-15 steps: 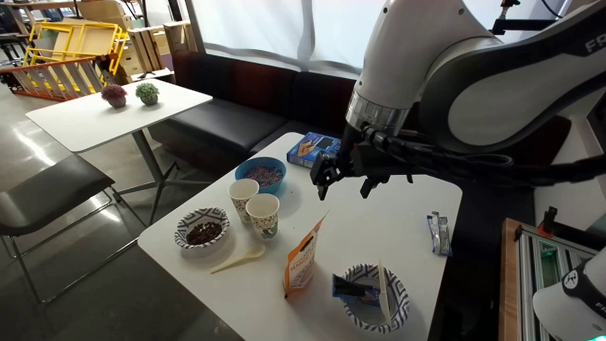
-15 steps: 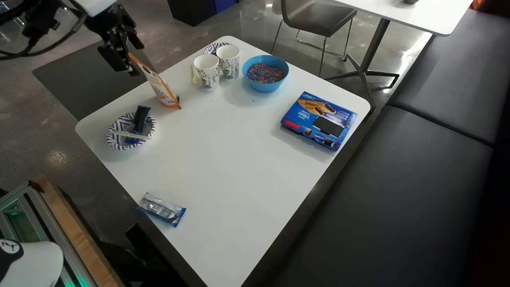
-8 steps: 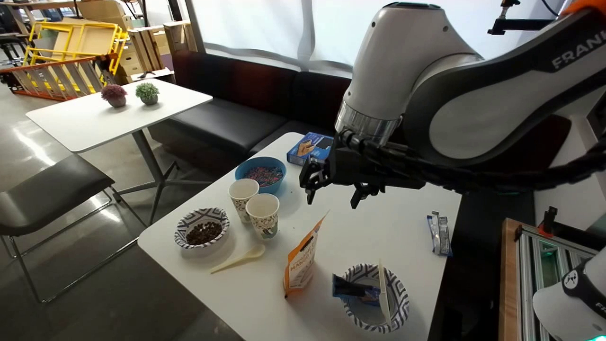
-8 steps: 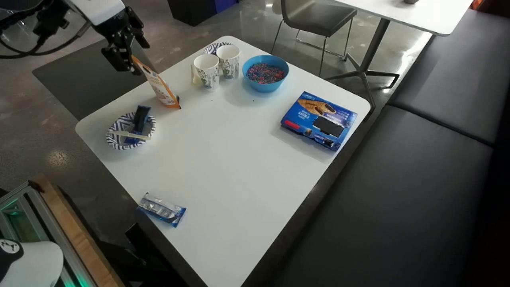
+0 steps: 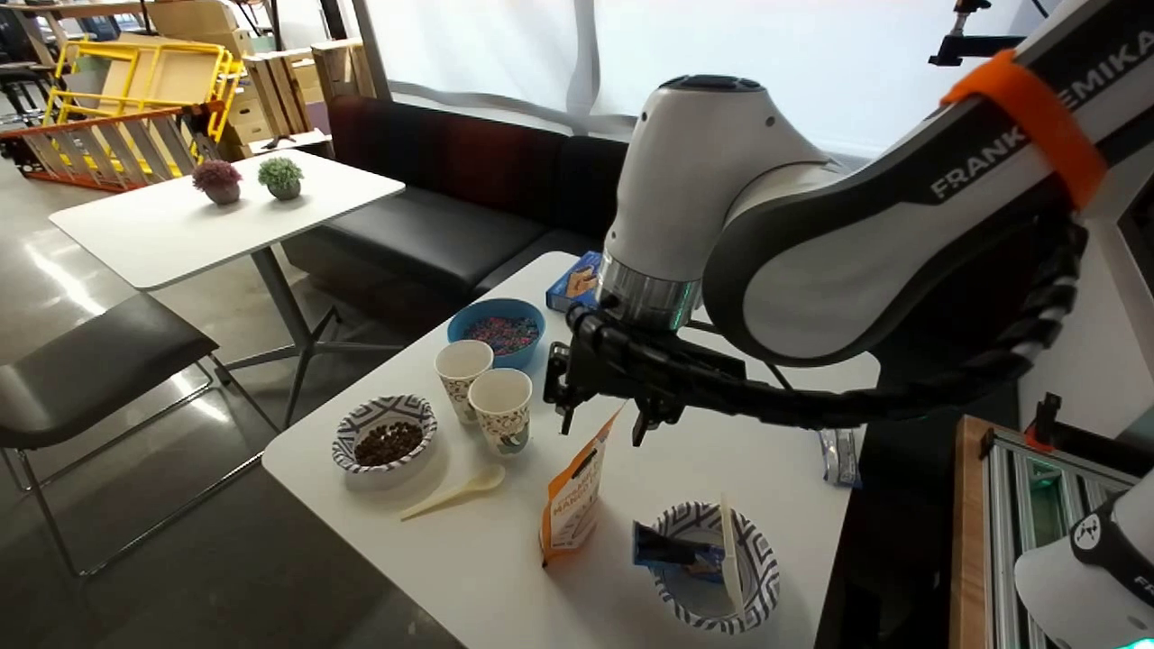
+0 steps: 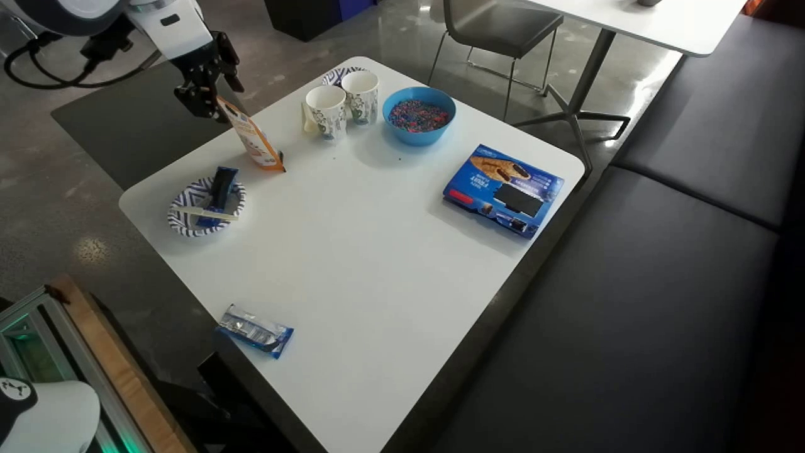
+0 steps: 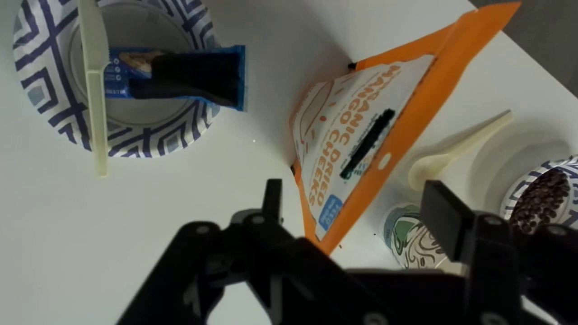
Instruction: Move the orange packet to the right
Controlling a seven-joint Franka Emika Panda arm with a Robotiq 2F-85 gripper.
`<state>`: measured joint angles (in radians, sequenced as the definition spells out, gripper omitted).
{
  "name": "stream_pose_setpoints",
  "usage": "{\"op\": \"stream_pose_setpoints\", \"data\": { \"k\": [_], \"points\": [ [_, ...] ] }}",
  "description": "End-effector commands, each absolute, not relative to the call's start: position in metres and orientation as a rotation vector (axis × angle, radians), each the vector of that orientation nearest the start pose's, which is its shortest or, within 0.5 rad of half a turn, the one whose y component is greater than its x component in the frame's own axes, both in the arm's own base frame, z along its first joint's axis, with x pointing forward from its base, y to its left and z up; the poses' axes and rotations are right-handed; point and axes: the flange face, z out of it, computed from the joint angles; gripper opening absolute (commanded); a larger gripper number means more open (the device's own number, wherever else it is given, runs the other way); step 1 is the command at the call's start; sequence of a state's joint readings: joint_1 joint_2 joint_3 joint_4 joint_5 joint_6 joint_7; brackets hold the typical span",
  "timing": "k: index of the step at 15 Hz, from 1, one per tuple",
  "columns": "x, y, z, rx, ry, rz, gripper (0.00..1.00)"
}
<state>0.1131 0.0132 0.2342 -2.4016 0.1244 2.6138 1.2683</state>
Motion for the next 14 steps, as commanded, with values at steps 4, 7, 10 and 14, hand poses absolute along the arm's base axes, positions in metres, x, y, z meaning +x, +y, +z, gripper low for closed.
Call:
{"op": "stream_pose_setpoints", "data": {
  "k": [4,7,10,14],
  "points": [
    [0.493,0.185,0.329,-2.468,1.537,-0.113,0.25],
    [0.492,0.182,0.334,-2.461,1.565,-0.124,0.03],
    [0.489,0.175,0.345,-2.465,1.601,-0.119,0.0],
    [0.48,0.154,0.377,-2.417,1.697,-0.114,0.0]
  ]
}}
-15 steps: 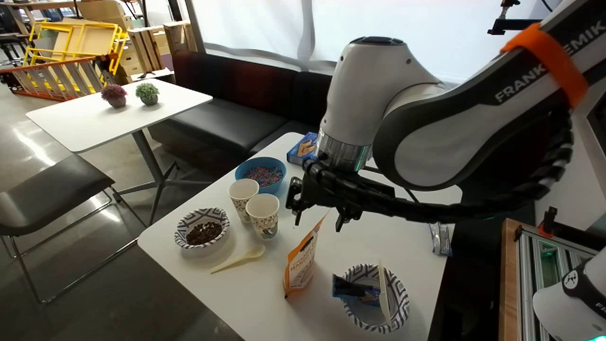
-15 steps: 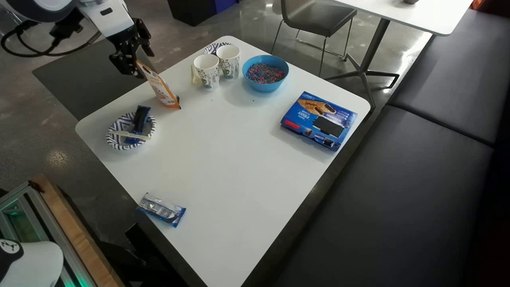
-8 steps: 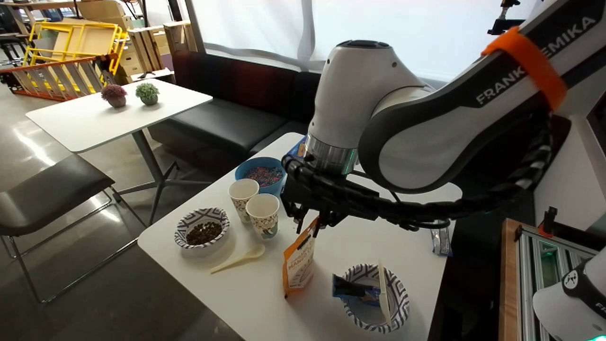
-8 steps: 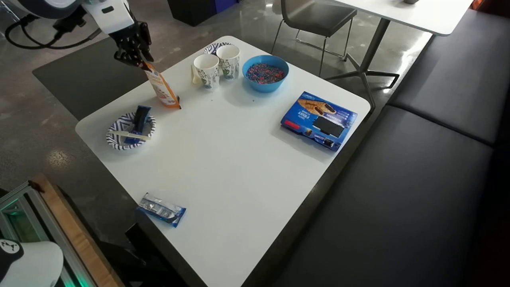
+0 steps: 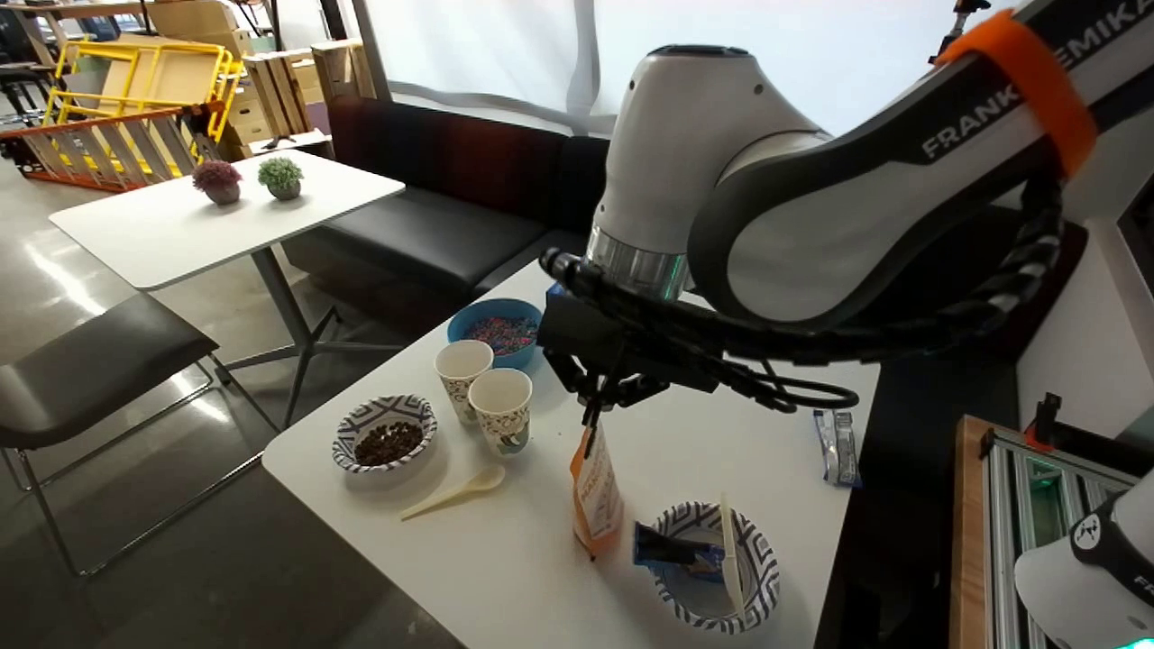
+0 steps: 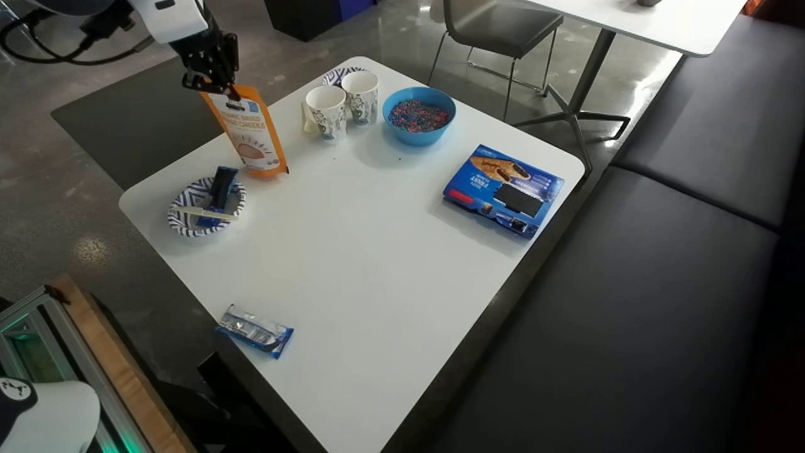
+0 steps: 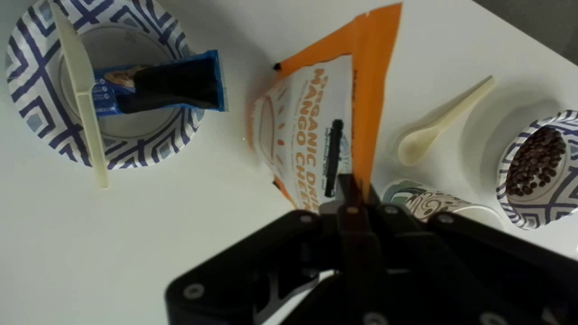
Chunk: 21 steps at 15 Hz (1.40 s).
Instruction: Move the orange packet to the right
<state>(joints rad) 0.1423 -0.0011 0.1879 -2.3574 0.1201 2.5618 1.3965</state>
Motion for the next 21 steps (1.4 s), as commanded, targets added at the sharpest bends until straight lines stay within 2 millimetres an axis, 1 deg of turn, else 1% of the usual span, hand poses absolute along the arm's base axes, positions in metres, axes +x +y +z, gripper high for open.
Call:
{"op": "stream_pose_setpoints", "data": {
  "k": [1,3,7,11,13,15,20,21],
  "points": [
    [0.476,0.144,0.389,-2.387,1.727,-0.103,0.0],
    [0.471,0.126,0.412,-2.321,1.792,-0.111,0.0],
    [0.46,0.076,0.458,-2.109,1.948,-0.222,0.0],
    [0.441,0.023,0.488,-1.882,2.077,-0.283,0.0],
    [0.426,-0.009,0.496,-1.774,2.123,-0.286,0.0],
    [0.413,-0.04,0.5,-1.679,2.165,-0.288,0.0],
    [0.384,-0.125,0.5,-1.441,2.267,-0.302,0.0],
    [0.399,-0.108,0.502,-1.523,2.257,-0.299,0.0]
  ]
}}
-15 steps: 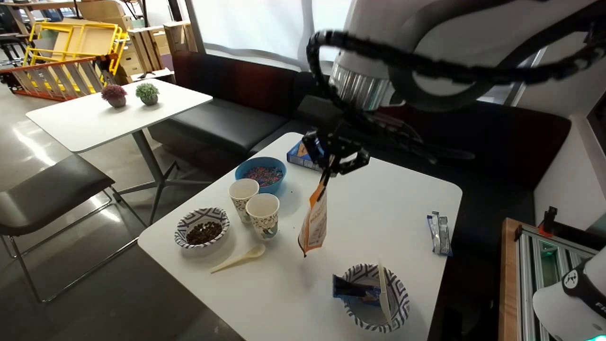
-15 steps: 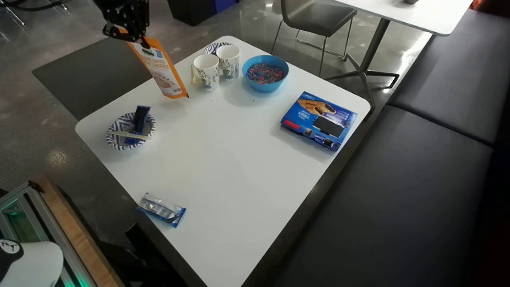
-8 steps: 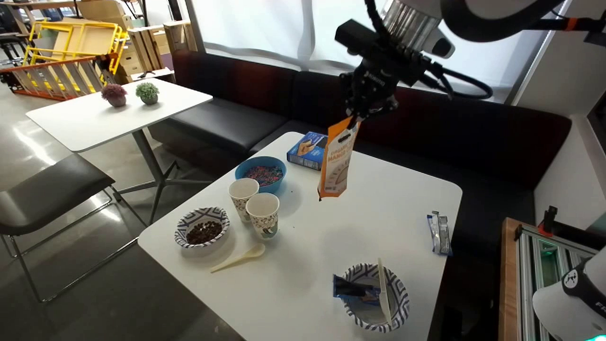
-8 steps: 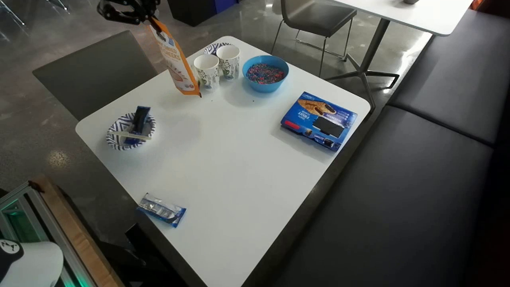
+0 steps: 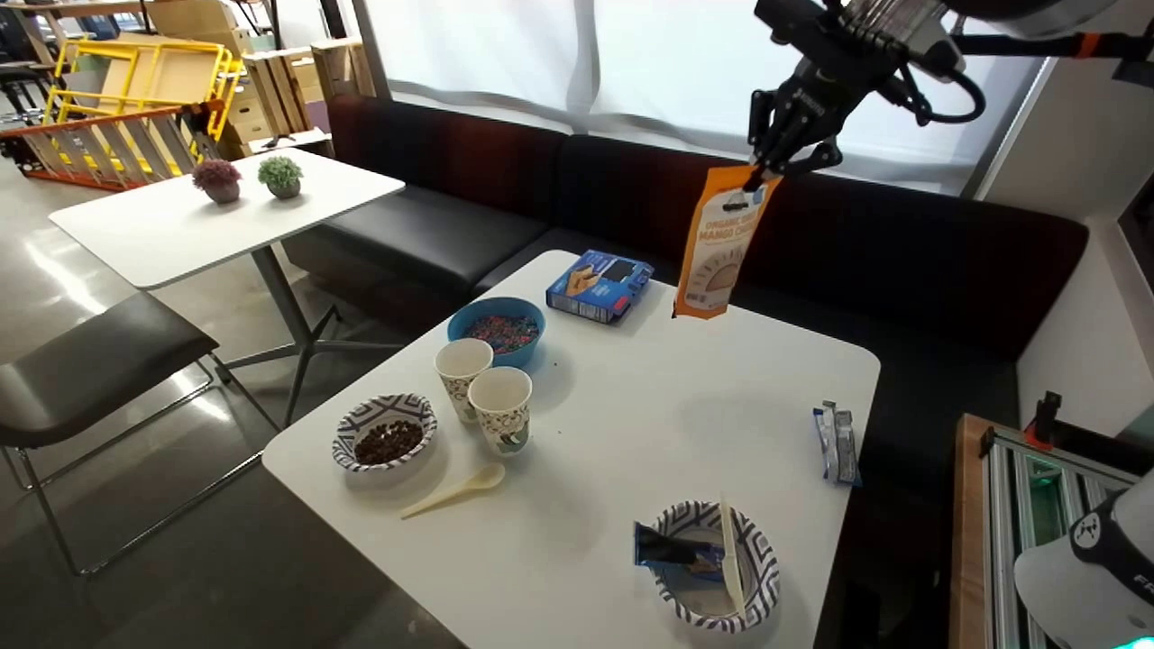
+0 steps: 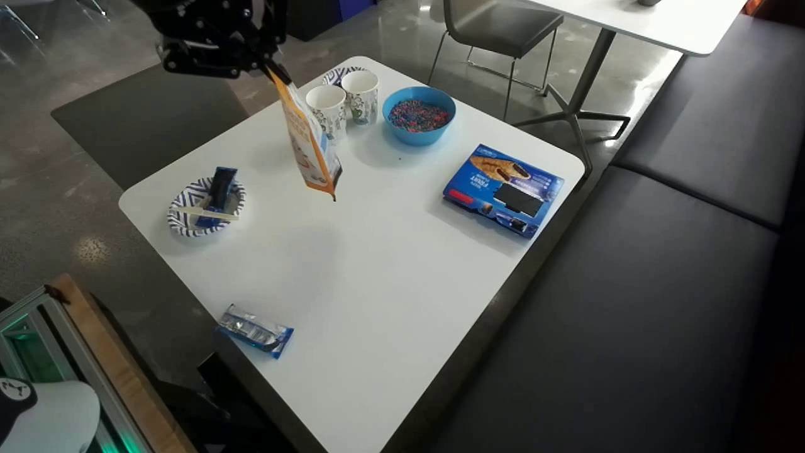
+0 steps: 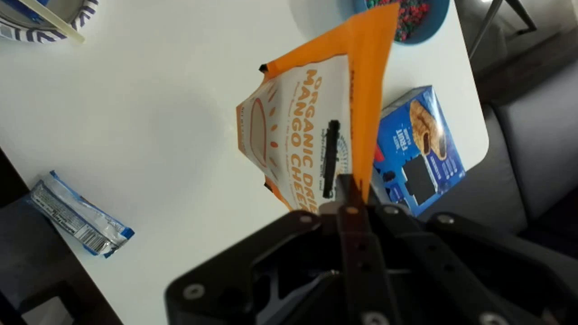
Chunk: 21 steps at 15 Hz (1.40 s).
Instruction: Move the orange packet to the right
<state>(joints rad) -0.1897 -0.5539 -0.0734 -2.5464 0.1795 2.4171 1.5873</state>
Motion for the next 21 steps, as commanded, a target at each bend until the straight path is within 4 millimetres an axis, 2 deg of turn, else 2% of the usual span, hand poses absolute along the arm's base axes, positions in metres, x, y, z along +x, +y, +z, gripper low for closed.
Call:
{"op": "stream_pose_setpoints", "data": {
  "k": [1,8,12,16,21],
  "points": [
    [0.395,-0.118,0.502,-1.509,2.264,-0.305,0.01],
    [0.399,-0.109,0.502,-1.542,2.253,-0.311,0.0],
    [0.426,-0.118,0.493,-1.468,2.279,-0.437,0.0],
    [0.458,-0.136,0.478,-1.381,2.305,-0.519,0.0],
    [0.492,-0.175,0.452,-1.238,2.357,-0.593,0.0]
  ]
}}
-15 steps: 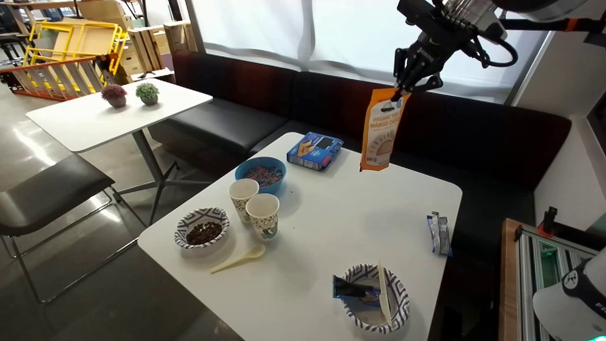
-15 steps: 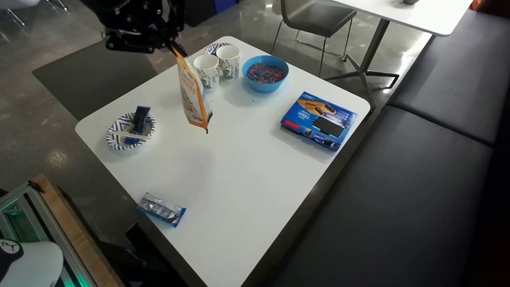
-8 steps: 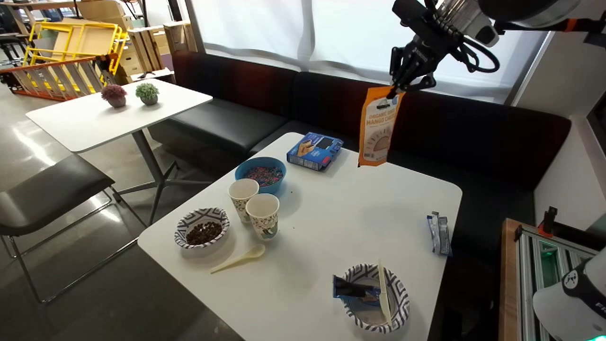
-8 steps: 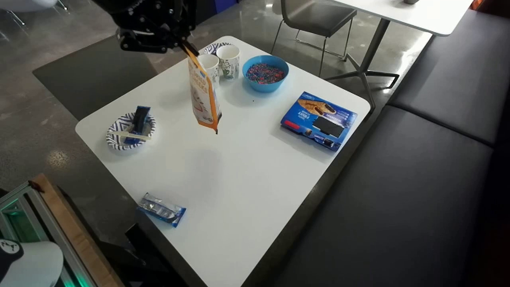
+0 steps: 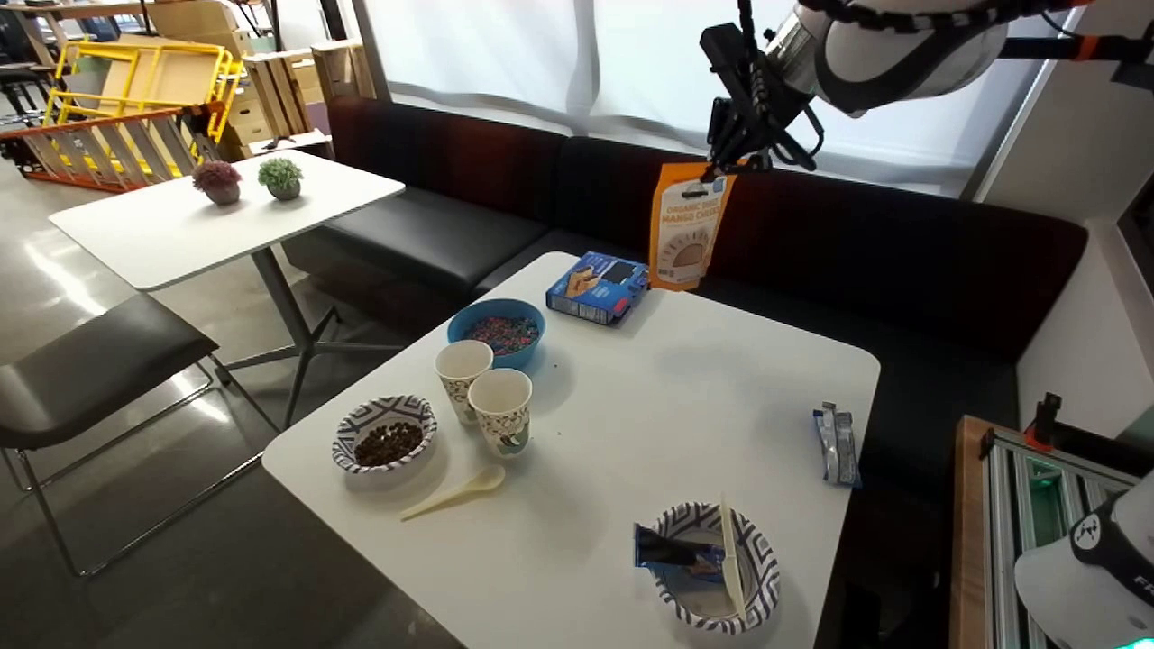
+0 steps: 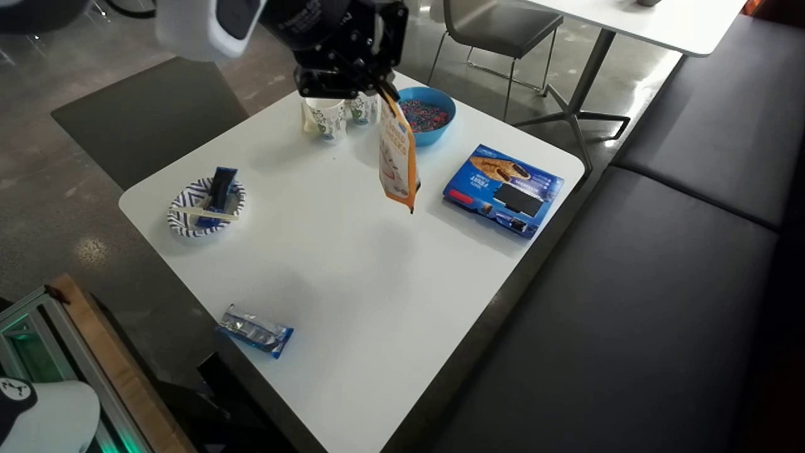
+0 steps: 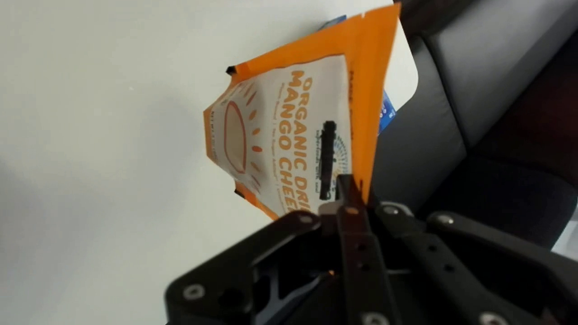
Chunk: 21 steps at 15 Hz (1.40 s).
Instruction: Move the orange packet to the right
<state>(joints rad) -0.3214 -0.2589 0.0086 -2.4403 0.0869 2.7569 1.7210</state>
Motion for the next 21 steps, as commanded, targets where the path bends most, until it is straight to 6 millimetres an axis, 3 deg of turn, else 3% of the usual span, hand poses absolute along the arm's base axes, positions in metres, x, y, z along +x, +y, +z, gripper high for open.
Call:
{"op": "stream_pose_setpoints", "data": {
  "k": [1,12,16,21],
  "points": [
    [0.497,-0.182,0.444,-1.214,2.376,-0.6,0.0],
    [0.535,-0.247,0.384,-1.027,2.54,-0.665,0.0],
    [0.537,-0.26,0.367,-1.006,2.586,-0.666,0.0],
    [0.534,-0.263,0.345,-1.025,2.624,-0.631,0.0]
  ]
}}
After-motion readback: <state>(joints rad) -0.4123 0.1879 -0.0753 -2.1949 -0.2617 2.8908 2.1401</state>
